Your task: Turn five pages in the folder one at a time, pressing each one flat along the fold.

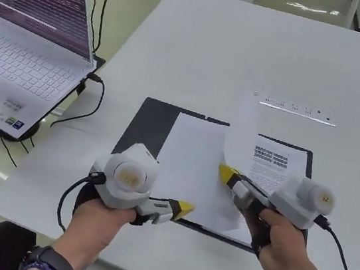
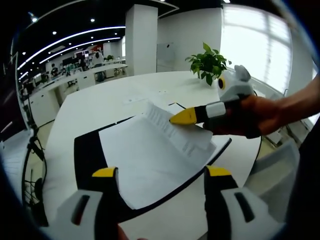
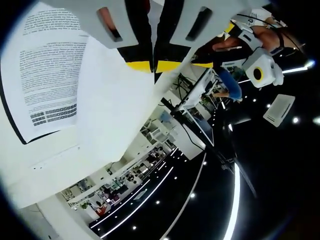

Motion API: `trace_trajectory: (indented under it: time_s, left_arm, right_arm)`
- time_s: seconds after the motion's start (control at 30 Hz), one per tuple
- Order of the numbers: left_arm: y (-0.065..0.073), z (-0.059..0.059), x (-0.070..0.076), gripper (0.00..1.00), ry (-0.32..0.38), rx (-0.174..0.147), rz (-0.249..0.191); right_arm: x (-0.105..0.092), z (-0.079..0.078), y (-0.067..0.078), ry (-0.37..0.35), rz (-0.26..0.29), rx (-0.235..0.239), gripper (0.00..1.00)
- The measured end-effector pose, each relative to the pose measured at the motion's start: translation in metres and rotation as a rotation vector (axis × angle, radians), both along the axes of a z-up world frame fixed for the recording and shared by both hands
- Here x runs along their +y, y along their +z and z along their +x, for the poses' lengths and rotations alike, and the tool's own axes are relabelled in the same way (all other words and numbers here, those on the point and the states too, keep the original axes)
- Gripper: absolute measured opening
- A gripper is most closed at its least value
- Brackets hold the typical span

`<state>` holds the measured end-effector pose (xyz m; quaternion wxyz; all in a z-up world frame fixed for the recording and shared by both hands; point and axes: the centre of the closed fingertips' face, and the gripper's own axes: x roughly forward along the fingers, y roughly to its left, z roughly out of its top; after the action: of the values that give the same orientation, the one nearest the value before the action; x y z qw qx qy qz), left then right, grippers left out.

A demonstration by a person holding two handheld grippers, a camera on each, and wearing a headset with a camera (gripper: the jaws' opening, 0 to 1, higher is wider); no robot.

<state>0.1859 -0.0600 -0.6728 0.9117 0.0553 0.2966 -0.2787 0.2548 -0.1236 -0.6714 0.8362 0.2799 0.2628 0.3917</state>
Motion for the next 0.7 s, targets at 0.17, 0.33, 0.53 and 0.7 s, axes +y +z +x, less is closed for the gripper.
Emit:
trace_trajectory:
  time_s: [0.17,0.33,0.53,0.7]
  left_arm:
    - [0.001,0.0,0.014,0.69,0.039,0.004,-0.023]
    - [-0.001,-0.002,0.022,0.7,0.051,0.004,-0.015]
    - [-0.003,-0.006,0.031,0.71,0.066,0.015,-0.014]
    - [-0.006,-0.009,0.039,0.71,0.085,0.025,-0.01]
  right_arm:
    - [0.016,-0.002,-0.006,0.026,-0.001,0.011,0.0]
    - [0.033,-0.005,-0.011,0.053,0.002,0.027,0.0]
    - [0.047,-0.004,-0.02,0.072,0.005,0.047,0.0]
    - [0.058,-0.002,-0.027,0.069,0.029,0.078,0.0]
